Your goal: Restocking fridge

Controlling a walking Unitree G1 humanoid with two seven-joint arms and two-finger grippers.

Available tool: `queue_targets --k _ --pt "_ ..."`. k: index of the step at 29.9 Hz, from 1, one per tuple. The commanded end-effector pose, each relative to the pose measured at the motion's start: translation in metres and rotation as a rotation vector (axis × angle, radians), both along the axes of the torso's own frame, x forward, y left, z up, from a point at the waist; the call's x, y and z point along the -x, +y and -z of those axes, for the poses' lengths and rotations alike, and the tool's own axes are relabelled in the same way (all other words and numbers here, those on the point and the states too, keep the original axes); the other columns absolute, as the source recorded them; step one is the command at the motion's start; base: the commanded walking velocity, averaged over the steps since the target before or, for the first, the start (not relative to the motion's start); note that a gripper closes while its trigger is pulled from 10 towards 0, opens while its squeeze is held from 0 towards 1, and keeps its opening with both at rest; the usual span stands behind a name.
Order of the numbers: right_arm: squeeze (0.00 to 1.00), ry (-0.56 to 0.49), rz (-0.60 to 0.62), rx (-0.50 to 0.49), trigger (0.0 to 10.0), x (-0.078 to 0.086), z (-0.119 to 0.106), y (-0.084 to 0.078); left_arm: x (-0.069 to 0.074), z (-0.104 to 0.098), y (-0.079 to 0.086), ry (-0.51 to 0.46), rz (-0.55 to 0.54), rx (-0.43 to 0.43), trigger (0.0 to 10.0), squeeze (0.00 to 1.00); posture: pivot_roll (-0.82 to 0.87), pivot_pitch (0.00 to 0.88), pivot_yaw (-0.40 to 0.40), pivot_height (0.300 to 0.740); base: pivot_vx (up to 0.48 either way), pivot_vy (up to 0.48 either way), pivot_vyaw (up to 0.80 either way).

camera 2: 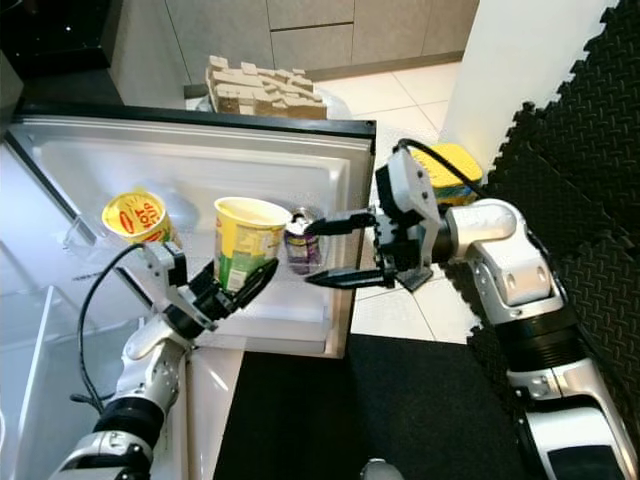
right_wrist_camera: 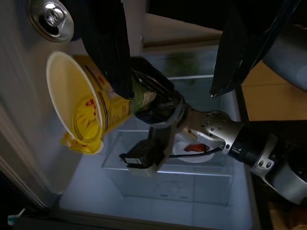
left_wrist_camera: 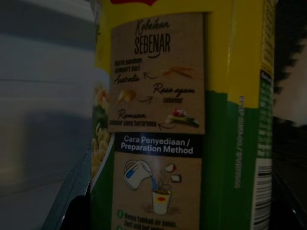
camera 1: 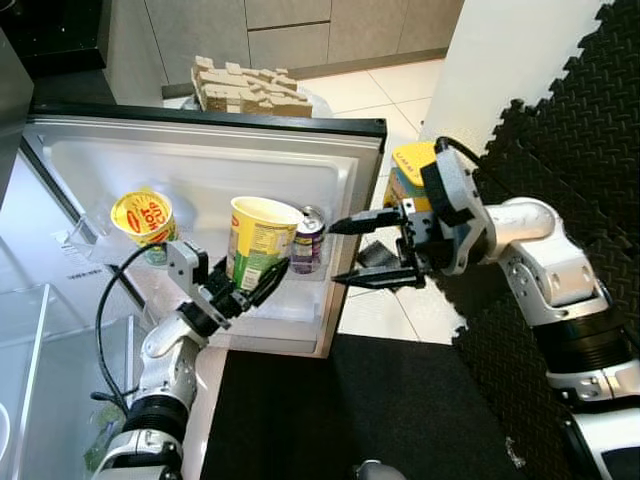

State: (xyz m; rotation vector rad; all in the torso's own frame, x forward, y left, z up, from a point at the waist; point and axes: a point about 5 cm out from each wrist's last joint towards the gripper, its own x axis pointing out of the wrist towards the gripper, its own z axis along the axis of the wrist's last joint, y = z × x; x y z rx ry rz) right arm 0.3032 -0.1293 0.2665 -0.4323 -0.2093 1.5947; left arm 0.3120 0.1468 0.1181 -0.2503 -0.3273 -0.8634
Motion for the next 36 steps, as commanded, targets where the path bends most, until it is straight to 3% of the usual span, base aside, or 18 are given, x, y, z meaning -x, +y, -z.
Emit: queue_targets --k 1,7,18,36 --pt "0.0 -0.005 -0.025 0.04 10.0 0.004 0.001 0.001 0.007 0.007 -0.006 0.028 0.05 0.015 10.0 0.0 -0.2 0.09 0.014 0.74 0.0 0.0 0.0" --pt "0.0 -0.05 0.003 0.154 10.0 0.002 0.005 -0.003 0.012 0.01 -0.011 0.036 0.106 0.012 10.0 0.0 -0.2 0.082 0.014 0.74 0.0 0.0 0.0" --pt "0.0 -0.079 0.023 0.207 10.0 0.002 0.005 -0.006 0.017 0.006 -0.014 0.029 0.169 0.006 10.0 0.0 -0.2 0.082 0.014 0.74 0.0 0.0 0.0" --pt "0.0 -0.096 -0.013 0.099 10.0 0.007 -0.017 -0.004 0.024 0.009 -0.019 0.053 0.232 -0.016 10.0 0.0 -0.2 0.081 0.015 0.74 0.0 0.0 0.0"
